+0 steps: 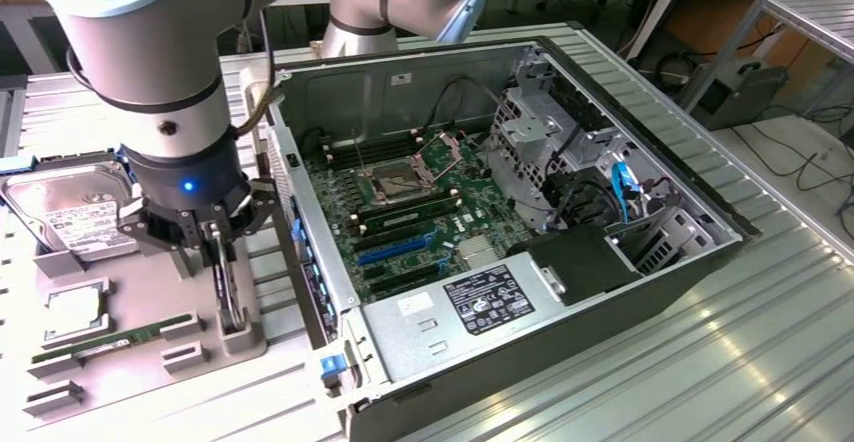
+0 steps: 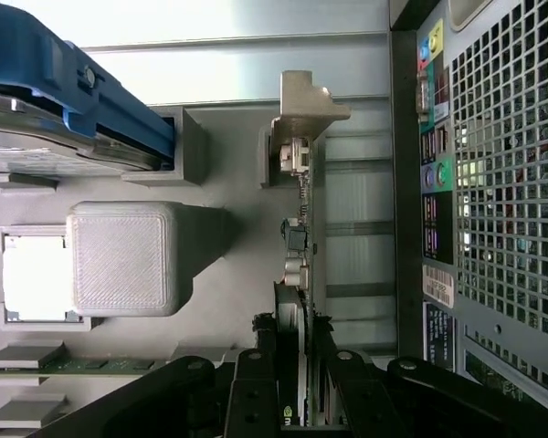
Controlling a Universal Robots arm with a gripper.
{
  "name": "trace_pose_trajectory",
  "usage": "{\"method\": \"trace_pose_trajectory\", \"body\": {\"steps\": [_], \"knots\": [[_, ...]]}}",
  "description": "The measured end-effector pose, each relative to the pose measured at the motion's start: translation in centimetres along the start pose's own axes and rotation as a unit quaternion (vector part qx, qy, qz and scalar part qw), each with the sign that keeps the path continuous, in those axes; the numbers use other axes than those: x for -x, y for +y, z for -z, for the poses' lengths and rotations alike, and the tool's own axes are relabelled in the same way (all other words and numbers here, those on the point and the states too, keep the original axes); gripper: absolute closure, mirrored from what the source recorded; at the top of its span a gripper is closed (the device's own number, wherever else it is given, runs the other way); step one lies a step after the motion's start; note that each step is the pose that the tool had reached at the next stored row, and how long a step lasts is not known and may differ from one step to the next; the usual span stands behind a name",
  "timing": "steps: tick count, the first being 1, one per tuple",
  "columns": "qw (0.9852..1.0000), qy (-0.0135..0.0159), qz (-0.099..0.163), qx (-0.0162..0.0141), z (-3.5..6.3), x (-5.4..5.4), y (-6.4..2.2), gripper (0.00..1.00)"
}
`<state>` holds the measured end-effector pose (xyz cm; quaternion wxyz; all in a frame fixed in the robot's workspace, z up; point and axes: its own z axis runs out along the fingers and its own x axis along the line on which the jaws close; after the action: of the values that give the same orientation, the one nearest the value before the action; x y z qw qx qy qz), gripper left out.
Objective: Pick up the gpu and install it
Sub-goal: 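Pick up the gpu and move the gpu toward the slot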
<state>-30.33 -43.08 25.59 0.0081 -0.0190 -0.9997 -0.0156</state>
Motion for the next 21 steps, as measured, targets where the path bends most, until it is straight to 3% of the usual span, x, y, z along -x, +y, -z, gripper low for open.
{"method": "trace_pose_trajectory", "body": {"steps": [6,11,13,21], "knots": [[1.0,0.0,0.0,0.0,2.04,0.0,0.06,0.74],[1.0,0.0,0.0,0.0,4.32,-0.1,0.13,0.74],[1.0,-0.0005,0.0,0.0,5.9,-0.1,0.18,0.74],[1.0,-0.0018,0.0,0.0001,9.11,0.1,0.29,0.74]]}}
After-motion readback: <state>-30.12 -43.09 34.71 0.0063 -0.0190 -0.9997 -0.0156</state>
